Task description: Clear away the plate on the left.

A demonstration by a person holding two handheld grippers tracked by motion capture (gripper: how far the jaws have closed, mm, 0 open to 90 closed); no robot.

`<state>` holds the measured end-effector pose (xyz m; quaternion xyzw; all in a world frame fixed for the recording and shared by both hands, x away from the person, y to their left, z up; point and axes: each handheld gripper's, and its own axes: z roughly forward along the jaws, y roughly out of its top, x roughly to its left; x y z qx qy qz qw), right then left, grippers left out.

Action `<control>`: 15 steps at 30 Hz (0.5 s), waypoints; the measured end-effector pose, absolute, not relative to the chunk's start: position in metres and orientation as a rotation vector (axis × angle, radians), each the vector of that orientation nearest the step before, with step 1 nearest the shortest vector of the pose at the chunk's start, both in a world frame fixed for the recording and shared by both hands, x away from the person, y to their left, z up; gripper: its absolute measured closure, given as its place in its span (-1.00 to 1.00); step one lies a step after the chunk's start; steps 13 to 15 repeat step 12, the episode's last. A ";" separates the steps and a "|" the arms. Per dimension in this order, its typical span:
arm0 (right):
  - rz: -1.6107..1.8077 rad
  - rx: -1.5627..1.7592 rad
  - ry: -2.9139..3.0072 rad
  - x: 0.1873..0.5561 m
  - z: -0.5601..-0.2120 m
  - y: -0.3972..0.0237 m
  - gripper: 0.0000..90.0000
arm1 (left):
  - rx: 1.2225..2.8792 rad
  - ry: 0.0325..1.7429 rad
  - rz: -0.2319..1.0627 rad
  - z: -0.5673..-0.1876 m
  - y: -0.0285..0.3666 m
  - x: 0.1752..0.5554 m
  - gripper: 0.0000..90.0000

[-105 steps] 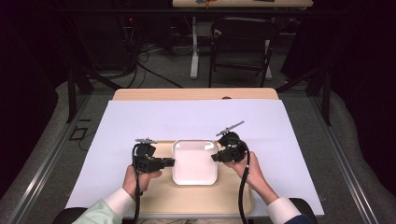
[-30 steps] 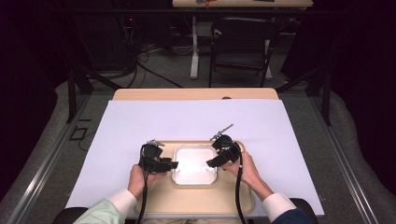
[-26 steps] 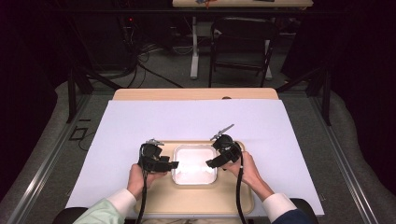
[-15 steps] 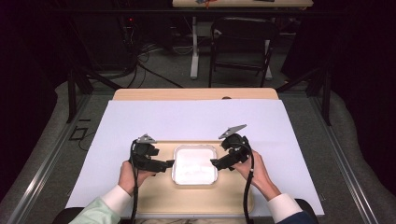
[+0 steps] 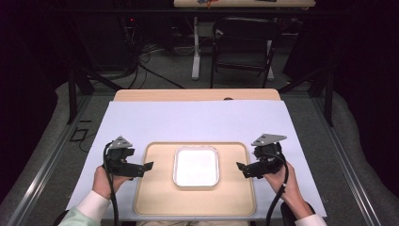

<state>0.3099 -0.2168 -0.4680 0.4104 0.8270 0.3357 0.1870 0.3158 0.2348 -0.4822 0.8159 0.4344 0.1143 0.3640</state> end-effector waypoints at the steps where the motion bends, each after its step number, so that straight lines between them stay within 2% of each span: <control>1: 0.942 1.171 2.315 0.306 -0.469 -0.223 -1.00 | 2.102 1.121 0.303 -0.483 0.240 0.314 -0.89; 6: 0.981 1.290 2.205 0.286 -0.478 -0.258 -1.00 | 2.060 1.175 0.278 -0.493 0.263 0.307 -0.92; 15: 0.998 1.337 2.194 0.286 -0.482 -0.265 -1.00 | 2.048 1.178 0.285 -0.497 0.266 0.313 -0.97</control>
